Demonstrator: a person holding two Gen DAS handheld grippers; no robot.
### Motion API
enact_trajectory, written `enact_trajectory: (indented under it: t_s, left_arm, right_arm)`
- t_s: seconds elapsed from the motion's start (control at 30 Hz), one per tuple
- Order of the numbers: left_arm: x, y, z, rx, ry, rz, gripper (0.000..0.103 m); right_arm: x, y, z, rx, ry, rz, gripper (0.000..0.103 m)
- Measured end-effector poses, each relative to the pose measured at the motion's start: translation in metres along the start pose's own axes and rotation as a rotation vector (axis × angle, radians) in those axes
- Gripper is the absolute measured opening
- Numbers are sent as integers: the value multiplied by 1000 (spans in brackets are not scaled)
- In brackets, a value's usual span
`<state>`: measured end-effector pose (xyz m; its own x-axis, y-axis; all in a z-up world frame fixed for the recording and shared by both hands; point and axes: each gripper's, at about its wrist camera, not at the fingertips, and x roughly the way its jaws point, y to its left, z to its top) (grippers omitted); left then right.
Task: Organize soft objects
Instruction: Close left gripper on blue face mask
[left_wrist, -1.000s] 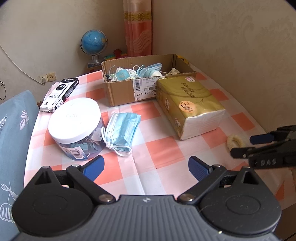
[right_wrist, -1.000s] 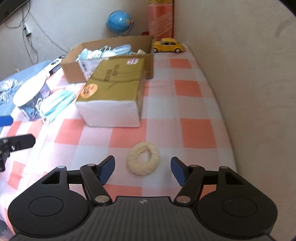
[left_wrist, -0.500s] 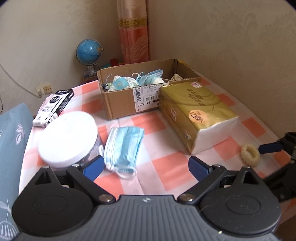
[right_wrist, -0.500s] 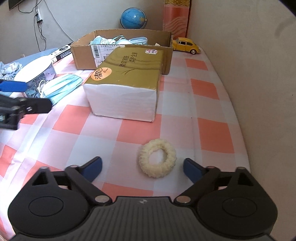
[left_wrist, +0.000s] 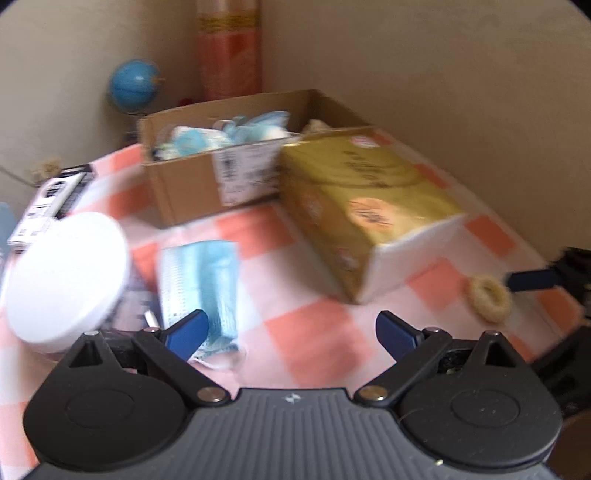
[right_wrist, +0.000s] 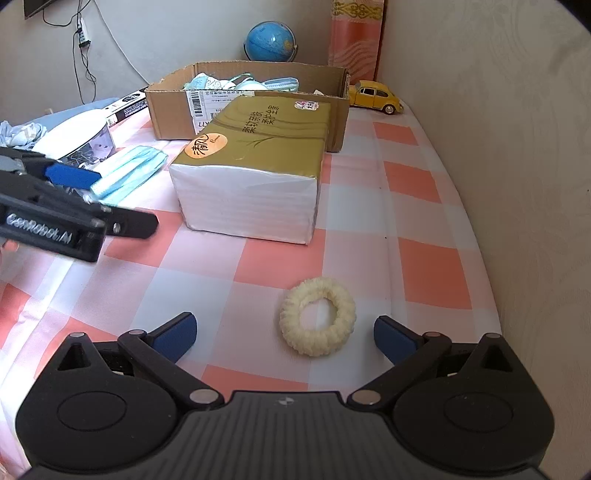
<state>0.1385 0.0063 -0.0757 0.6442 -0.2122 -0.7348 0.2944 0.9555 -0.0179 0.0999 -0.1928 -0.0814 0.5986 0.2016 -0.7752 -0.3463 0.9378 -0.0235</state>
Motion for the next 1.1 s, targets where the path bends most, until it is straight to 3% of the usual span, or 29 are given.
enact_trajectory:
  t_s: [0.07, 0.23, 0.33, 0.47, 0.6, 0.77, 1.1]
  left_arm:
    - [-6, -4, -1, 11, -21, 17, 97]
    - [-13, -1, -4, -22, -53, 176, 97]
    - [-15, 4, -7, -60, -44, 223, 96]
    - [-11, 9, -11, -94, -21, 241, 93]
    - [-2, 13, -11, -126, -4, 239, 79]
    - [7, 15, -9, -153, -8, 246, 73]
    - [5, 27, -10, -223, -26, 208, 38]
  right_arm:
    - [0, 0, 0, -1, -3, 1, 103]
    - [0, 0, 0, -1, -6, 0, 103]
    - [-1, 0, 0, -1, -5, -1, 103]
    - [-1, 0, 0, 1, -6, -3, 103]
    - [-1, 1, 0, 7, -9, -7, 103]
    - [-2, 2, -5, 10, -33, -13, 103]
    - [-2, 1, -5, 11, -39, -13, 103]
